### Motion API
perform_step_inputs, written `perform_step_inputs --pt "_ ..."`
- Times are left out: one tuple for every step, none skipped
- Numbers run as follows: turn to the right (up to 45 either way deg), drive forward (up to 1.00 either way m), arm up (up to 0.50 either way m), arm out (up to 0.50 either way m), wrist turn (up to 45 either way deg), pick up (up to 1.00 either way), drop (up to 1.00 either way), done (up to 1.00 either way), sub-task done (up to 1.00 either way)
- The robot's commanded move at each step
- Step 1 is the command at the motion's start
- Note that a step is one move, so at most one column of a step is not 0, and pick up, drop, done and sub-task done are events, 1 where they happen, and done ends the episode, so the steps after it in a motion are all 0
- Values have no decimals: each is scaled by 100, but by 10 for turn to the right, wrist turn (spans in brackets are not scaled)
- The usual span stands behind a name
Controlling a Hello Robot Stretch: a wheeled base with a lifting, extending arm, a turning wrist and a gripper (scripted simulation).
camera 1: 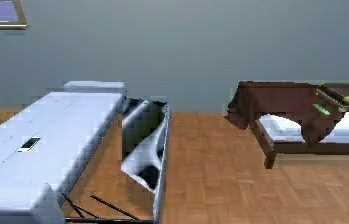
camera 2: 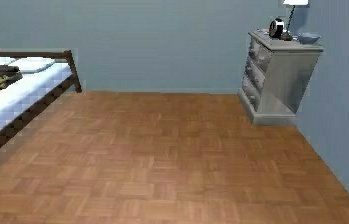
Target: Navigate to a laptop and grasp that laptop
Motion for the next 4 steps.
perform_step_inputs --pt "-450 0 0 0 0 0 0 0 0" --pt "-390 0 0 0 0 0 0 0 0" --pt "0 25 0 0 0 0 0 0 0" --pt "-90 0 0 0 0 0 0 0 0"
